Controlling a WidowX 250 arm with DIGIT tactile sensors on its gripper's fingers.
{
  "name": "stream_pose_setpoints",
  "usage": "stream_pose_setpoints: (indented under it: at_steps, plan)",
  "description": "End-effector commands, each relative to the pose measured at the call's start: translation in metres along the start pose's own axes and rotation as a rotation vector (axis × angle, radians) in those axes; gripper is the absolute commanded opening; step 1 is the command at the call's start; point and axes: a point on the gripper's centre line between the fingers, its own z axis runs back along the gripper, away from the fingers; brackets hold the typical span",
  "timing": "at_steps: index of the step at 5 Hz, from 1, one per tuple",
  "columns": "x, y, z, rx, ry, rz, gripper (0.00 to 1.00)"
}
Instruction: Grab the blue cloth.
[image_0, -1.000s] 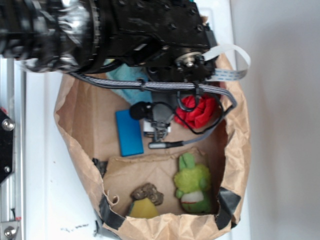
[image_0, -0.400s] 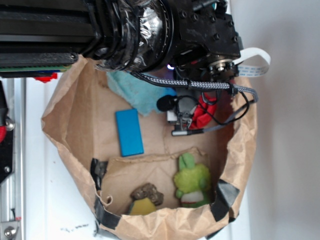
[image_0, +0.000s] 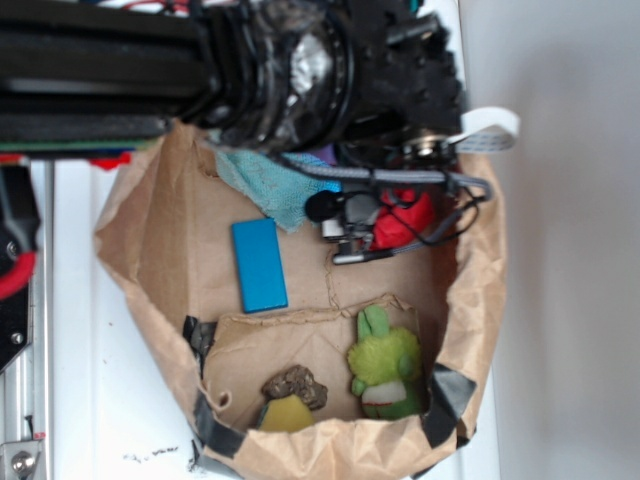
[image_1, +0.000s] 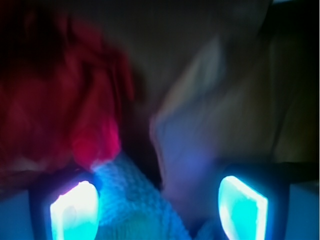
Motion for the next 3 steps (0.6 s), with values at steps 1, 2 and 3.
stream_pose_setpoints:
  at_steps: [1,2,3]
  plan:
    - [-0.026,-0.004,0.035,-0.028,-0.044,-0.078,1.0]
    - [-0.039,-0.007,0.042,-0.043,-0.036,-0.086,1.0]
    - [-0.05,-0.009,0.041,-0.042,-0.044,-0.094,1.0]
